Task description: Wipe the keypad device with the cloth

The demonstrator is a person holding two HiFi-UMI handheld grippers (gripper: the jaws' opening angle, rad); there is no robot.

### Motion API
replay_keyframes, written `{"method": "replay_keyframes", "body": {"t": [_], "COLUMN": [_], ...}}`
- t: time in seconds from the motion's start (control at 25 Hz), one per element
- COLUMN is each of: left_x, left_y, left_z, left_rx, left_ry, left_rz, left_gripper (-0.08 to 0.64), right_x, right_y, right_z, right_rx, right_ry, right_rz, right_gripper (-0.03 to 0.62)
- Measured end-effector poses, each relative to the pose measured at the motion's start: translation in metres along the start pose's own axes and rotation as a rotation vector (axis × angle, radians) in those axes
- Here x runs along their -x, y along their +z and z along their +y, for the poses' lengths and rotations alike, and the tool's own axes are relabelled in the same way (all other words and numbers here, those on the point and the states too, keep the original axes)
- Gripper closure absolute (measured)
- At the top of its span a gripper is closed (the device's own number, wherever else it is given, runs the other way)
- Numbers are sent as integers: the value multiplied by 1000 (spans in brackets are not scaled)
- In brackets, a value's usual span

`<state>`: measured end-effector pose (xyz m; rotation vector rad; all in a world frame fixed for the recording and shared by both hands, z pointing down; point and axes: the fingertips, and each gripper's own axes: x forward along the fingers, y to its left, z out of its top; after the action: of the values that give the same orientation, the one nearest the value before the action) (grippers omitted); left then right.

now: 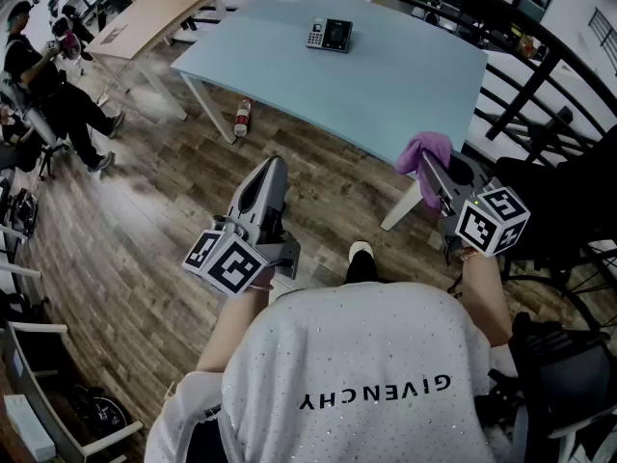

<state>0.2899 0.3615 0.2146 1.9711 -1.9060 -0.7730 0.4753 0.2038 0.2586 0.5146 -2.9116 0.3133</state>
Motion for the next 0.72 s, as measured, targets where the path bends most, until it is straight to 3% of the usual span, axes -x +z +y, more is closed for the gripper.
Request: {"method": "replay_keyframes", "body": {"t": [0.4, 0.72], "left_x": [-10, -62], "left_y": [6, 19], "left_z": [31, 82], "left_rx": [14, 5], "left_ry": [15, 37], "left_rz": [0, 2], "left_gripper": [555, 555], "right_x": [-32, -97], "right_y": [-1, 22], "right_z": [-8, -50], "right_rx": [11, -7], "right_ry": [-5, 2], "right_rz": [25, -10], "right_gripper": [532, 531]}}
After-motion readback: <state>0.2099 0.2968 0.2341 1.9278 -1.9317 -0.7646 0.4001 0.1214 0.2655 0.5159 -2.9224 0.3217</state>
